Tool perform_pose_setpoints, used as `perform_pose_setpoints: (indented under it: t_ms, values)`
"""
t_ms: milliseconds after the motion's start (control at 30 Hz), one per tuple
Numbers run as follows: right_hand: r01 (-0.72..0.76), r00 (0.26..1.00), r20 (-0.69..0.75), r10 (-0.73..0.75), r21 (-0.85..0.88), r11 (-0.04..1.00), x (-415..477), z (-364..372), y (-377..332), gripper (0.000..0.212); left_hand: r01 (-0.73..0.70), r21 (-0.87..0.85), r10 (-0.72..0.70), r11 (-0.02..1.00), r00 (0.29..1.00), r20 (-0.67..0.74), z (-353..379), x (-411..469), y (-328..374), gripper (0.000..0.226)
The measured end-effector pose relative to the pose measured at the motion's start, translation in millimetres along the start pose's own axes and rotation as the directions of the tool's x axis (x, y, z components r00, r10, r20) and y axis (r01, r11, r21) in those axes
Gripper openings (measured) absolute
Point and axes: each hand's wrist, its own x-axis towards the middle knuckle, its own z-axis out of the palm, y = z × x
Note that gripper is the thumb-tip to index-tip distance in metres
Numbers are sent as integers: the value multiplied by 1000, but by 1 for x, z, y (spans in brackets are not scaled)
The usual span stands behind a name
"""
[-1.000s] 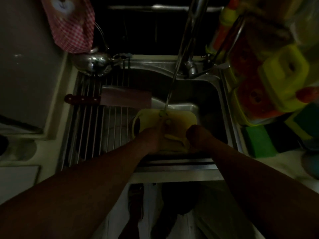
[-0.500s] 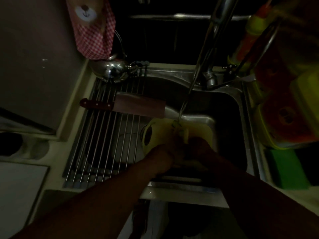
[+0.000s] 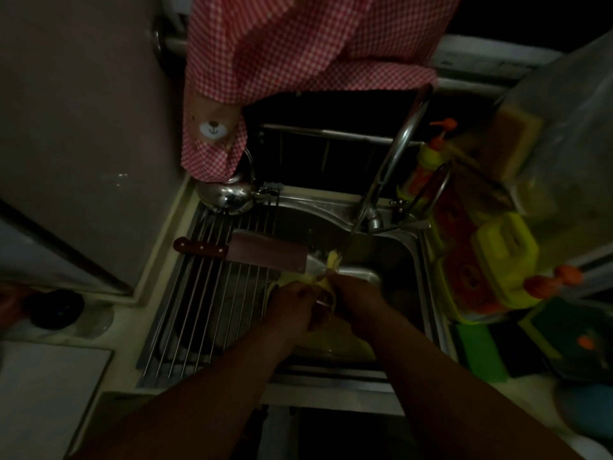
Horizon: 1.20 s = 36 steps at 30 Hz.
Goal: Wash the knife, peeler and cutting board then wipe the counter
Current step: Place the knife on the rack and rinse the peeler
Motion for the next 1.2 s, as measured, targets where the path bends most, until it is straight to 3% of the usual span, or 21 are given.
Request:
perform_pose_setpoints:
  t_ms: [67,133,167,233,300,400,467,600,733,767,933,1033,1133,1200]
  values:
    - [90,995,-32,-94,-114,989,5,-6,2,17,-14,24,14,1000,1000,2,-2,10,3,20]
    - [301,936,-39,-349,-425,854,8,-21,7,28,-18,42,16,999,999,50,-5,18,5,21]
    - [403,878,43,-476,-602,689,5,-29,10,43,-18,39,15,999,997,82,-6,21,7,20]
    - [472,782,255,-568,-838,274,0,-42,10,64,-30,49,23,998,991,134,-6,23,14,22]
    - [440,757,309,-576,-892,100,-3,-48,3,57,-48,54,39,997,987,156,-3,24,22,23]
    - [376,745,293,-599,-926,15,0,-51,-5,25,-28,16,26,999,989,144,4,28,32,29]
    - [390,770,274,-576,-917,86,2,-51,-8,19,-30,17,28,999,992,127,7,33,35,37]
    - [466,844,246,-477,-778,422,6,-48,-3,27,-96,87,86,992,990,113,4,38,32,37]
    - [423,881,182,-436,-718,553,7,-46,2,12,-141,123,124,982,983,139,0,37,27,31]
    - [405,891,162,-424,-707,580,7,-46,2,6,-150,127,132,981,981,141,1,37,26,29]
    - [369,920,156,-361,-658,657,-4,-45,-2,14,-198,157,178,968,974,137,3,33,24,17]
    - [370,923,162,-350,-631,682,-14,-46,-3,12,-198,175,176,964,975,136,2,31,22,22]
    - [386,913,177,-368,-663,641,-19,-46,0,17,-180,97,168,979,978,123,3,27,21,25]
    - [375,919,159,-361,-638,672,-23,-43,-1,18,-147,42,141,988,983,117,5,23,24,34]
